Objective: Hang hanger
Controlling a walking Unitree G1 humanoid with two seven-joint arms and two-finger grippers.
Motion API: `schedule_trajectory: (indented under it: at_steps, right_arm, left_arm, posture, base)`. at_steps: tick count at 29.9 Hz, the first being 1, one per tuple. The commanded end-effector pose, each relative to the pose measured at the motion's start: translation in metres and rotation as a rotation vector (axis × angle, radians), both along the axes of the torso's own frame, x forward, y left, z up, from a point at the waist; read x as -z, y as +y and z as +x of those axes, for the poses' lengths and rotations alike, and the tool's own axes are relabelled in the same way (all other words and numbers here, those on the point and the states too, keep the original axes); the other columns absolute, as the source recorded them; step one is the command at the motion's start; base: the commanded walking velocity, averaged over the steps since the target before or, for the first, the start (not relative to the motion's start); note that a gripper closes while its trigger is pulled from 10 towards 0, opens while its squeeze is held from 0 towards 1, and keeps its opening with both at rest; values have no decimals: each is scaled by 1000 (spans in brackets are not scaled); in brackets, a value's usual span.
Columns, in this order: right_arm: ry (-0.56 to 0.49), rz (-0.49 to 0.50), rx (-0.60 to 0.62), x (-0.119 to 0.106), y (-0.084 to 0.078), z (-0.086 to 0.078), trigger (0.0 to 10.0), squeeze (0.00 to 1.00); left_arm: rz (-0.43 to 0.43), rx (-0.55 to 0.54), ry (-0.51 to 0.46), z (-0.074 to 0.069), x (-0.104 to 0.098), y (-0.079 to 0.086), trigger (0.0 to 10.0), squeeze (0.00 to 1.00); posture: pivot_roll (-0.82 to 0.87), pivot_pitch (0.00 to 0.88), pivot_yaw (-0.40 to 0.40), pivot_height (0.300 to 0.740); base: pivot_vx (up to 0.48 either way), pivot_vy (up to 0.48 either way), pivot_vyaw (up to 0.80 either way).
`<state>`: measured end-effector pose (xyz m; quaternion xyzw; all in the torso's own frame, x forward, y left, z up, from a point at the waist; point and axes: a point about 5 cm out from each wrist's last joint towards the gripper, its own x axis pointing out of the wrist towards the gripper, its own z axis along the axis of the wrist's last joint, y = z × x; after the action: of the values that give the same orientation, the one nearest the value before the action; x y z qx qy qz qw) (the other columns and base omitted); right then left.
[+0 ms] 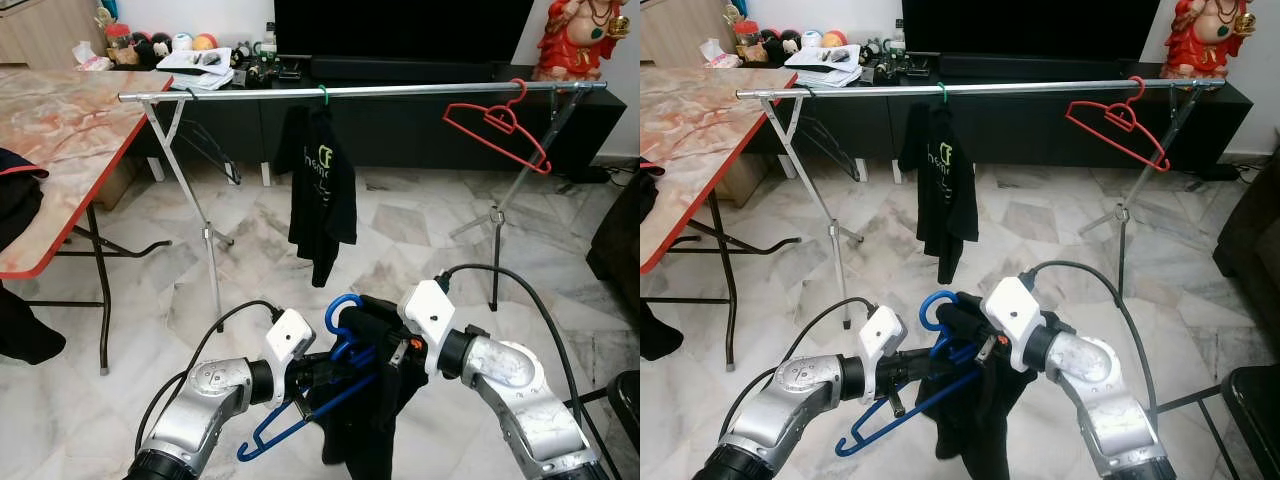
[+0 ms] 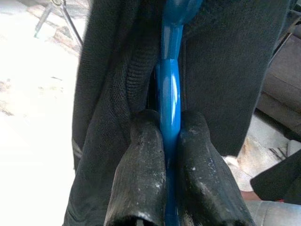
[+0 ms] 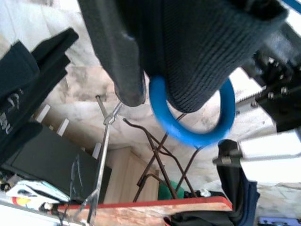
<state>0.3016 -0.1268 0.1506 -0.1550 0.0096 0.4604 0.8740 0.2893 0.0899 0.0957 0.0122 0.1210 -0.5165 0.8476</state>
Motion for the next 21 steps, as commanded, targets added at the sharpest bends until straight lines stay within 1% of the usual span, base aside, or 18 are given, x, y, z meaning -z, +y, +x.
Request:
schedule_trajectory:
  at_steps: [1,6,11,12,14,19,21]
  right_arm:
    - [-38,27,-39,-10,7,1,10000,1000]
    - [-37,71,-81,-16,12,-3,10000,1000]
    - [-30,57,-108,-15,12,-7,10000,1000]
    - [-21,37,-115,-13,10,-9,10000,1000]
    - [22,-54,-143,-2,2,-17,10000,1000]
    - [57,-74,-169,3,-2,-23,10000,1000]
    - [88,-101,-205,8,-6,-28,10000,1000]
  left_arm:
    - [-24,23,-12,-2,-6,-2,10000,0]
    - [-27,25,-10,-3,-6,-2,10000,0]
    - [-24,16,-11,-2,-6,-1,10000,0]
    - [-19,-3,-16,0,-5,0,10000,0]
    - [-16,-31,-21,3,-5,2,10000,0]
    - [-18,-33,-22,3,-5,2,10000,0]
    - [-20,-30,-21,2,-5,2,10000,0]
  posture:
    - [1,112,11,740]
    - [0,113,11,740]
    - [-2,114,12,740]
    - [-4,114,11,740]
    - [-4,114,11,740]
    - [-13,113,12,740]
    - [-14,108,11,740]
  base:
    - [0,0,0]
    - [0,0,0]
    - [0,0,0]
    - [0,0,0]
    - [0,0,0]
    - [0,0,0]
    - [0,0,0]
